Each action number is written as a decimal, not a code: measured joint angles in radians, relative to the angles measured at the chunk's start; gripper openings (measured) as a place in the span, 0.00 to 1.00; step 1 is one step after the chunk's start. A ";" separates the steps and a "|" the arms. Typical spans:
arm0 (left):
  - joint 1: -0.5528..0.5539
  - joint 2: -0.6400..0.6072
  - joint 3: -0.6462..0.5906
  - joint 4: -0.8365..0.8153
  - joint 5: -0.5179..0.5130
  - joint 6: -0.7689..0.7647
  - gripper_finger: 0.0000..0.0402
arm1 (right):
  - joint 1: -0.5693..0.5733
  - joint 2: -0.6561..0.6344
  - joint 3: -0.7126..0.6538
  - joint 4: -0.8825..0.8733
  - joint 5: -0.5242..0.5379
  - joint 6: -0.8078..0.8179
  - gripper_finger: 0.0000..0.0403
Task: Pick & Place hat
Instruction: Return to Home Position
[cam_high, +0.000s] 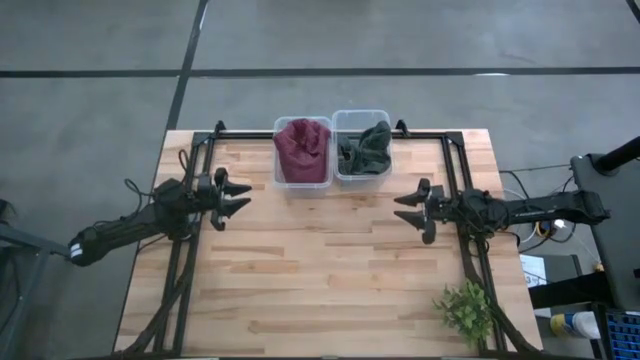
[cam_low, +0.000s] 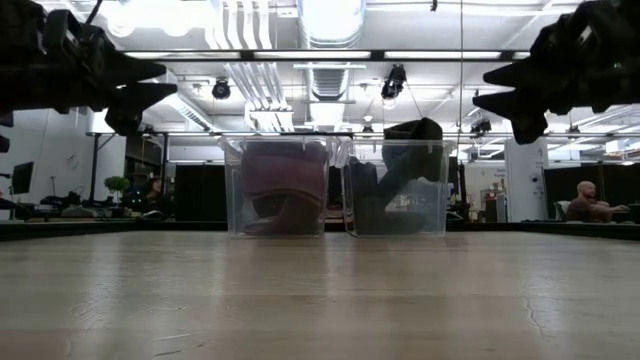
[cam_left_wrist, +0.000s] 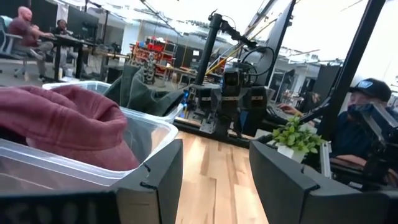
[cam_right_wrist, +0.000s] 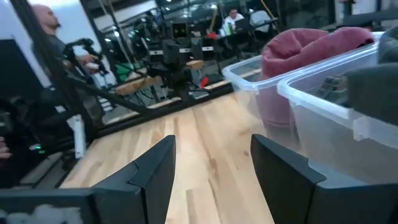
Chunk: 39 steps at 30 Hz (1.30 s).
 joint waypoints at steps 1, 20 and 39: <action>0.000 0.000 0.000 -0.003 0.000 0.009 0.44 | 0.000 0.000 -0.014 0.022 -0.009 0.003 0.50; 0.000 0.000 -0.001 -0.104 0.010 0.020 0.44 | 0.000 -0.196 -0.023 -0.037 -0.162 -0.016 0.50; 0.000 0.000 -0.002 -0.088 0.033 0.082 0.44 | 0.000 -0.338 -0.023 -0.261 -0.149 0.007 0.50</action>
